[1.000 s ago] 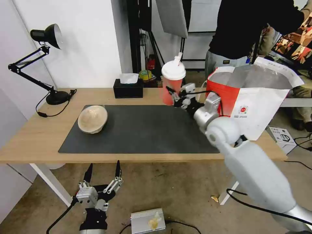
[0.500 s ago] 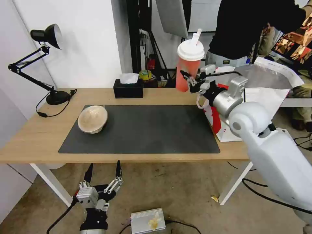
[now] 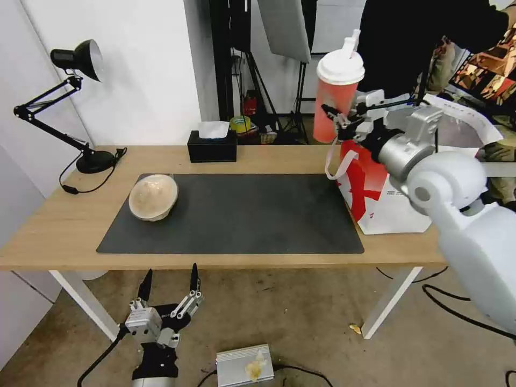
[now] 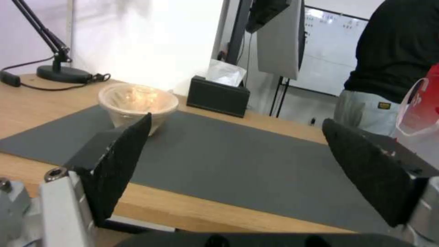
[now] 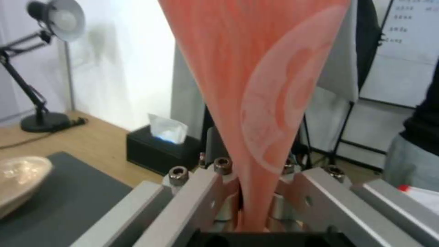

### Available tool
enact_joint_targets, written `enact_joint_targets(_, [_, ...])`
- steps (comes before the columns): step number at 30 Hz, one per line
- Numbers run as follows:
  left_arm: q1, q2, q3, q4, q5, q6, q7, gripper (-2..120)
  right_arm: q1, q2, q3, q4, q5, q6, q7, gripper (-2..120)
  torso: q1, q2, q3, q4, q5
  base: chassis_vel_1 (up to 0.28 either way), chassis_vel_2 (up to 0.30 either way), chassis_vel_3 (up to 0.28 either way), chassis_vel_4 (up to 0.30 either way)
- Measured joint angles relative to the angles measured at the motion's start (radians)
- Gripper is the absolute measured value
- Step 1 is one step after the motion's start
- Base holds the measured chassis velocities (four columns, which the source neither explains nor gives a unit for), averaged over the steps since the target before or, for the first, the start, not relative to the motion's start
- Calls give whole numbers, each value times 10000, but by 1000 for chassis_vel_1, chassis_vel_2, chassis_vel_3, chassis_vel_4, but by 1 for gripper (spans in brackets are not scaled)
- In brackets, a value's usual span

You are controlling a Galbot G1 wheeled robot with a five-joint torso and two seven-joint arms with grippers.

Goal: Pick up the trash from the table and place it into the takeout bag.

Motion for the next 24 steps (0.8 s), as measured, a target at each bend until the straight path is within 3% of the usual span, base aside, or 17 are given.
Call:
enact_joint_targets(16, [-97,58,-39,50,-100,32,-25,100,1397,-654,47,-769,825,-1606,415,0,0,0,0,1,0,0,0,0,0])
enact_joint_targets(24, [-81,30,1,58,-61,29,-30,100,1700,-785,-40,-1371,788,-1677,455,0,1,-1,0,0,1,0,0,0,0])
